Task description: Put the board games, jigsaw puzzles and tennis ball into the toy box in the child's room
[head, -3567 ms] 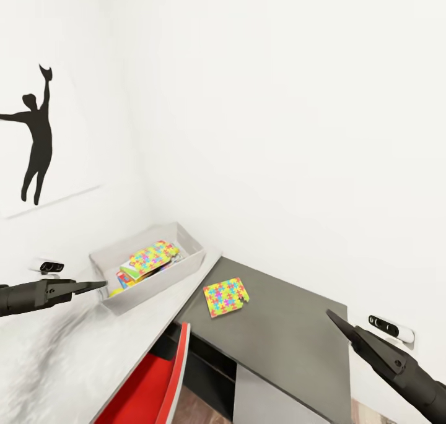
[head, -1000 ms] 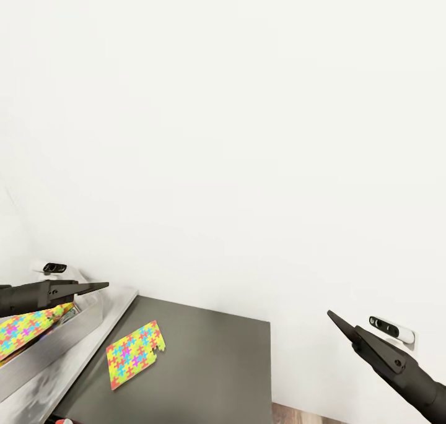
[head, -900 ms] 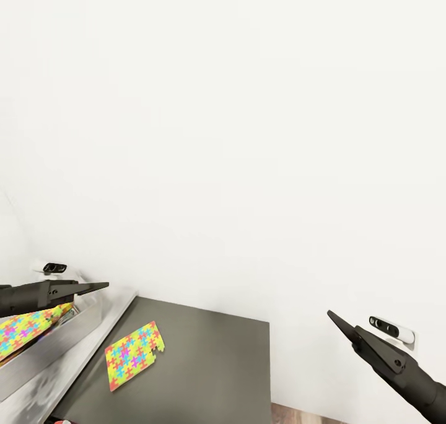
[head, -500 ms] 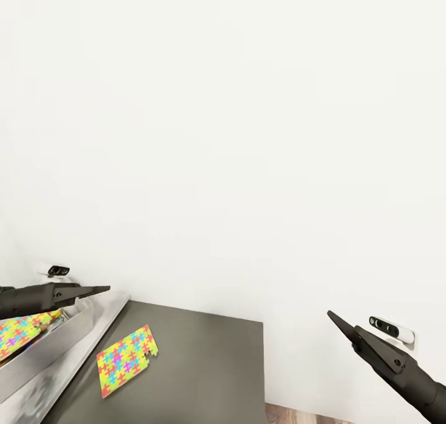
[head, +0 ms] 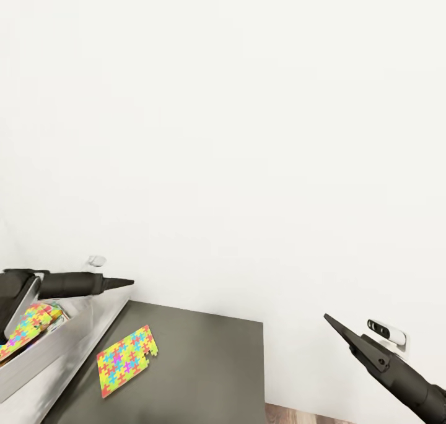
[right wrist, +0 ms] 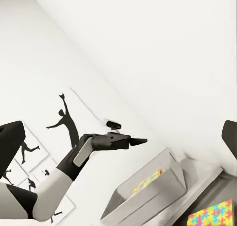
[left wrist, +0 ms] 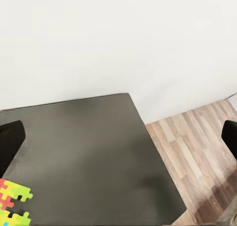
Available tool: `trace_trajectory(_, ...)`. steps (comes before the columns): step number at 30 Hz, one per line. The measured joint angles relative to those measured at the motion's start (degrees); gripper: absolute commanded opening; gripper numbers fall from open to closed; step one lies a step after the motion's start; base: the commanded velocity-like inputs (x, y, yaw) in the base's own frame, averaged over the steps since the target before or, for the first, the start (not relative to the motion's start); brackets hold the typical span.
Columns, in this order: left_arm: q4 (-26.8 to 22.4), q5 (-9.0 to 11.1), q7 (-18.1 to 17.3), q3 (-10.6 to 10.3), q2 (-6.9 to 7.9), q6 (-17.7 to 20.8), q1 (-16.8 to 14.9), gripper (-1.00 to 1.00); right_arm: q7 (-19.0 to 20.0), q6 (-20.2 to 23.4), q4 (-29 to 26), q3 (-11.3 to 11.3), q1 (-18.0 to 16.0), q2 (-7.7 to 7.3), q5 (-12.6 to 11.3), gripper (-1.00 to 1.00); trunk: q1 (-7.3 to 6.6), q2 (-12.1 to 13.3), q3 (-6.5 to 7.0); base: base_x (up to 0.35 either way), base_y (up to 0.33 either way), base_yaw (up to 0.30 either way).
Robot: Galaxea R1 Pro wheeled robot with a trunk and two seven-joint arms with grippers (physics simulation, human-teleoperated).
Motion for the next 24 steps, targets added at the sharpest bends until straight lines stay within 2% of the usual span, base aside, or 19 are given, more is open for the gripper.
trace_trajectory(5,0.07,-6.61,7.94,-0.01,-3.77,0.07,-1.05,1.00,-1.24,-0.07,0.03,-0.10,0.00,-0.04,0.18,1.00,0.00,0.00,0.00,0.000,0.000,0.000)
trace_trajectory(8,0.58,-9.25,12.70,-0.05,-5.70,0.13,-1.72,1.00,-3.79,0.13,0.06,-0.49,0.00,-0.23,0.25,1.00,0.00,0.00,0.00,0.000,0.000,0.000)
trace_trajectory(11,1.37,-11.32,18.48,-0.05,-7.69,0.24,-2.55,1.00,-8.23,0.62,0.11,-2.14,0.00,-0.41,0.27,1.00,0.00,0.00,0.00,0.000,0.000,0.000)
trace_trajectory(12,1.66,-11.58,19.72,-0.06,-8.10,0.23,-2.64,1.00,-9.10,0.69,0.12,-2.57,0.00,-0.38,0.26,1.00,0.00,0.00,0.00,0.000,0.000,0.000)
trace_trajectory(14,3.54,-12.29,24.46,-0.09,-9.79,0.13,-2.93,1.00,-11.26,0.84,0.42,-4.02,0.00,-0.43,0.15,1.00,0.00,0.00,0.00,0.000,0.000,0.000)
trace_trajectory(18,9.15,-12.76,31.19,-0.10,-11.98,-0.52,-4.22,1.00,-12.21,0.97,2.33,-4.98,0.00,-0.80,-0.11,1.00,0.00,0.00,0.00,0.000,0.000,0.000)
trace_trajectory(21,13.76,-12.86,33.75,-0.12,-12.63,-2.10,-5.60,1.00,-11.93,0.97,3.14,-5.20,0.00,-0.83,-0.18,1.00,0.00,0.00,0.00,0.000,0.000,0.000)
trace_trajectory(24,19.21,-12.91,35.01,-0.15,-12.95,-5.55,-7.35,1.00,-11.28,0.96,3.49,-5.30,0.00,-0.91,-0.11,1.00,0.00,0.00,0.00,0.000,0.000,0.000)
